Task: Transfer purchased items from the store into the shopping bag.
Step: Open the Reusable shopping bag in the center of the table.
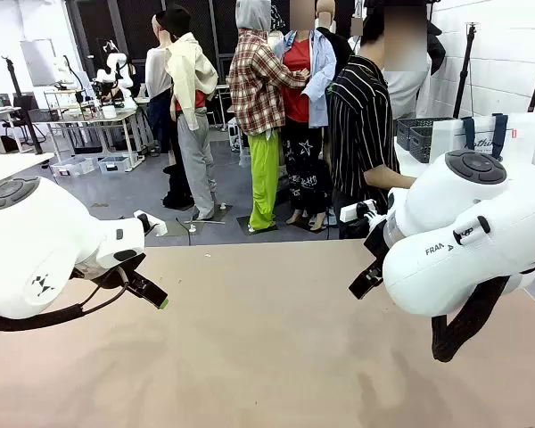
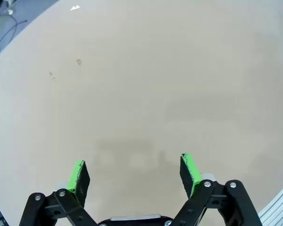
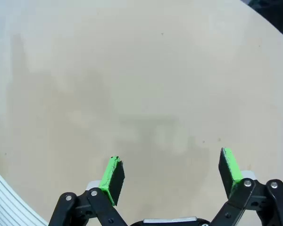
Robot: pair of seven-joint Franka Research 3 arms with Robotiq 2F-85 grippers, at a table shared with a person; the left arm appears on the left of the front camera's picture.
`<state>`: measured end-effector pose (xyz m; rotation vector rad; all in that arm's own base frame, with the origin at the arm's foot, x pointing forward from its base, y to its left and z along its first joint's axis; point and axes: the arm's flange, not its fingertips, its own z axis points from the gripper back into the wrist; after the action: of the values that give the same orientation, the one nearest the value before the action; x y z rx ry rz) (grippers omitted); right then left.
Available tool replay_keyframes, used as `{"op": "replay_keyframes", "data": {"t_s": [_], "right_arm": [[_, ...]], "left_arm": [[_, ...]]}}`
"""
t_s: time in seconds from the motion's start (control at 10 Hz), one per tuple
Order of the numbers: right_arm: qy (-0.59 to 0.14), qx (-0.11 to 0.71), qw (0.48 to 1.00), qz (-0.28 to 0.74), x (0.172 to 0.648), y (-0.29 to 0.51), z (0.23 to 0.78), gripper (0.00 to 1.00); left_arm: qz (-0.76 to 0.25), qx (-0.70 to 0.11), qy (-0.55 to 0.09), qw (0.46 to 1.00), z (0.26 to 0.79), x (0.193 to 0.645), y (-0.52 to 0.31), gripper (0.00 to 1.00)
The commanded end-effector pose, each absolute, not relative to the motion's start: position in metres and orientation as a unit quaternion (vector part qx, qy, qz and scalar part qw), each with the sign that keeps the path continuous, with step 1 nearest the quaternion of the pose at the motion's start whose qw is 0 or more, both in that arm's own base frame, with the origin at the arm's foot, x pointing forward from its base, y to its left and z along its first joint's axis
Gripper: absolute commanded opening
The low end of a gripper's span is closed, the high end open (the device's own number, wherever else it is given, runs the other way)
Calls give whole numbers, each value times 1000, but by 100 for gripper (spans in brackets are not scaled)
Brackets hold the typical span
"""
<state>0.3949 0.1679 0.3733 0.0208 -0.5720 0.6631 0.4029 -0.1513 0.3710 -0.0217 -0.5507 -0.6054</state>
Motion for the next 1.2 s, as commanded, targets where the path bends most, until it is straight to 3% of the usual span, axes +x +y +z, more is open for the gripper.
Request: {"op": "replay_keyframes", "data": {"t_s": [0.0, 0.9, 1.1], "right_arm": [[-277, 10, 906, 321, 395, 168, 373, 100], [-277, 10, 906, 321, 395, 168, 373, 100], [-367, -38, 879, 303, 406, 158, 434, 100]], "left_arm": [[-294, -11, -268, 917, 371, 403, -151, 100], [-296, -10, -268, 917, 371, 402, -153, 100], [-244, 12, -407, 880, 462, 407, -118, 100]]}}
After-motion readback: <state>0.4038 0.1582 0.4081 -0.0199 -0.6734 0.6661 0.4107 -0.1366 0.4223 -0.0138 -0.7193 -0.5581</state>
